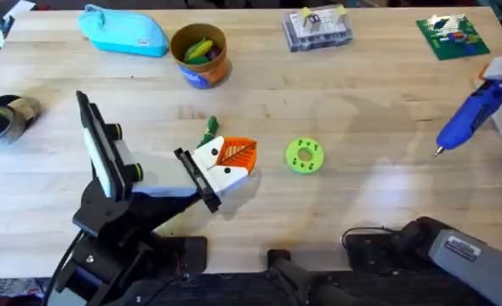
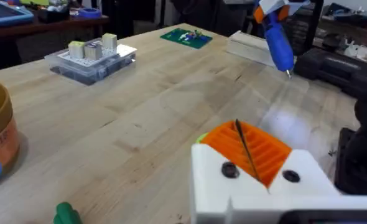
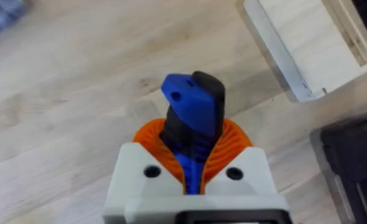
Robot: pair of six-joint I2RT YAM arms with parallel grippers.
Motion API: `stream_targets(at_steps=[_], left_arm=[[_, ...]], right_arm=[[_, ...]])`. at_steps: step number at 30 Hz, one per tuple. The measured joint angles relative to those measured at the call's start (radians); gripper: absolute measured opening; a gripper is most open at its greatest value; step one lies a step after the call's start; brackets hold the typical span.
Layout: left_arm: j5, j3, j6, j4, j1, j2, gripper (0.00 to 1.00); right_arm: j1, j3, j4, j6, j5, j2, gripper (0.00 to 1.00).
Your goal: Pick up the gripper from the table and insert it into the empty holder that is missing its gripper. Then pick up a screw, insert it into the mounting hole, and use the screwdriver to tighten it. Finally, clean up the table by picking up the vegetable and placing it into the bucket.
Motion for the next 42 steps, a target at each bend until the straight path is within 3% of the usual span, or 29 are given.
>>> stream_targets(at_steps=[6, 12, 20, 27, 33, 42], left_arm=[[0.000, 0.000, 0.000, 0.000, 0.000, 0.000, 0.014], [0.000, 0.000, 0.000, 0.000, 0.000, 0.000, 0.014], [0.000, 0.000, 0.000, 0.000, 0.000, 0.000, 0.014], [-0.001, 0.000, 0.000, 0.000, 0.000, 0.000, 0.014], [0.000, 0.000, 0.000, 0.000, 0.000, 0.000, 0.014], [-0.002, 0.000, 0.000, 0.000, 0.000, 0.000, 0.014]], right_arm=[[0.051, 0.000, 0.005, 0.011, -0.076, -0.196, 0.086], [0.162, -0.001, 0.057, 0.015, -0.097, -0.385, 0.083], [0.472, -0.107, 0.282, 0.093, -0.105, -0.547, 0.080], [0.798, -0.153, 0.456, 0.123, -0.108, -0.545, 0.078], [1.079, -0.156, 0.670, 0.125, -0.111, -0.474, 0.075], [1.371, -0.158, 0.922, 0.126, -0.117, -0.317, 0.067]])
